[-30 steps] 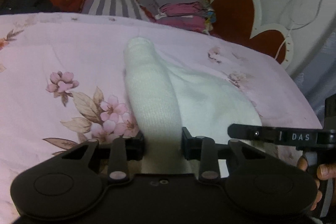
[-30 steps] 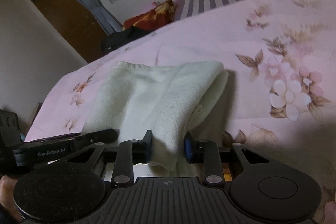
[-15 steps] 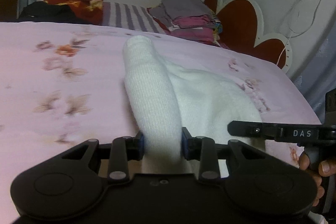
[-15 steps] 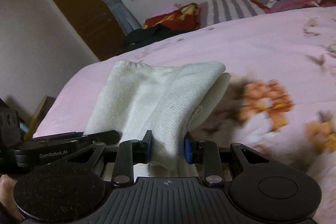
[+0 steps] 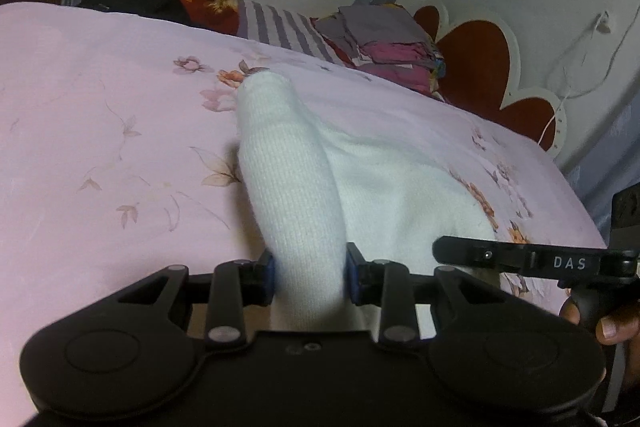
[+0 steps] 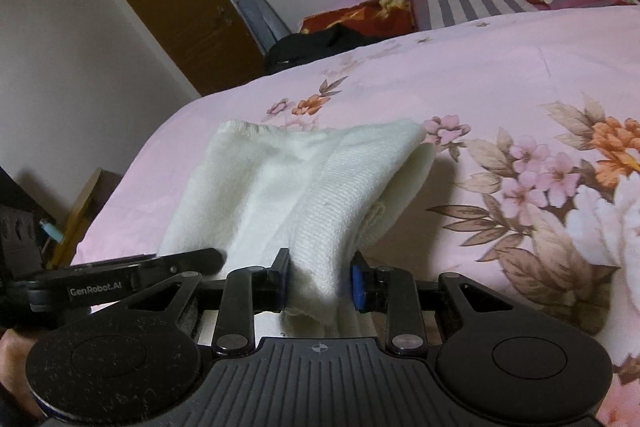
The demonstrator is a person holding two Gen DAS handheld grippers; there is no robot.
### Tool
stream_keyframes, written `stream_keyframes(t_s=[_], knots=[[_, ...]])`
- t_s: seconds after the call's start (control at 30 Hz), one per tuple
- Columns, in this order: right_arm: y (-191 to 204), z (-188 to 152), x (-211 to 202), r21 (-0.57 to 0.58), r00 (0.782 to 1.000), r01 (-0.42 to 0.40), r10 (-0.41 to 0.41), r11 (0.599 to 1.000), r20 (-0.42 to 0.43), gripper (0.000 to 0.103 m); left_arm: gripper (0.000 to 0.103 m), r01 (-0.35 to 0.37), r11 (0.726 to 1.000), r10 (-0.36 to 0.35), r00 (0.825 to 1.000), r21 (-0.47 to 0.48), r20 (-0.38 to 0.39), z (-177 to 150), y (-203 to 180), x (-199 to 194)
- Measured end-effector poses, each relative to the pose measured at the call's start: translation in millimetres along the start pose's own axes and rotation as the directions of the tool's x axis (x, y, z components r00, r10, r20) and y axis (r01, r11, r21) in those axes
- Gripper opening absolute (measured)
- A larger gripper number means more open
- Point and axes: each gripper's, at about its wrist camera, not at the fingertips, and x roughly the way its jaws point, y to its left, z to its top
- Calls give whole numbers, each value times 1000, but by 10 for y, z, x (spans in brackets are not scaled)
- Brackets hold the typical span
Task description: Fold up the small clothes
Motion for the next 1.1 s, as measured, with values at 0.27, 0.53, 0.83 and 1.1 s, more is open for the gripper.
stream_keyframes(t_s=[0.27, 0.53, 0.83, 1.1], knots=[[-39, 93, 67, -15, 999, 33, -33, 999, 5, 29, 34, 34, 999, -34, 999, -5, -15, 93, 90, 264], [-520, -87, 404, 136, 997, 48, -40, 990, -65, 32, 75, 7, 1000, -8, 998, -17, -59, -24, 365, 496], [-160, 150, 185, -60, 973, 226, -223, 972, 61, 43, 23, 84, 995, -89, 993, 60, 84, 421, 385, 376], [-100, 261, 703, -153, 964, 260, -264, 953, -6, 10, 22, 73, 991, -73, 997, 113, -10, 456, 339, 833]])
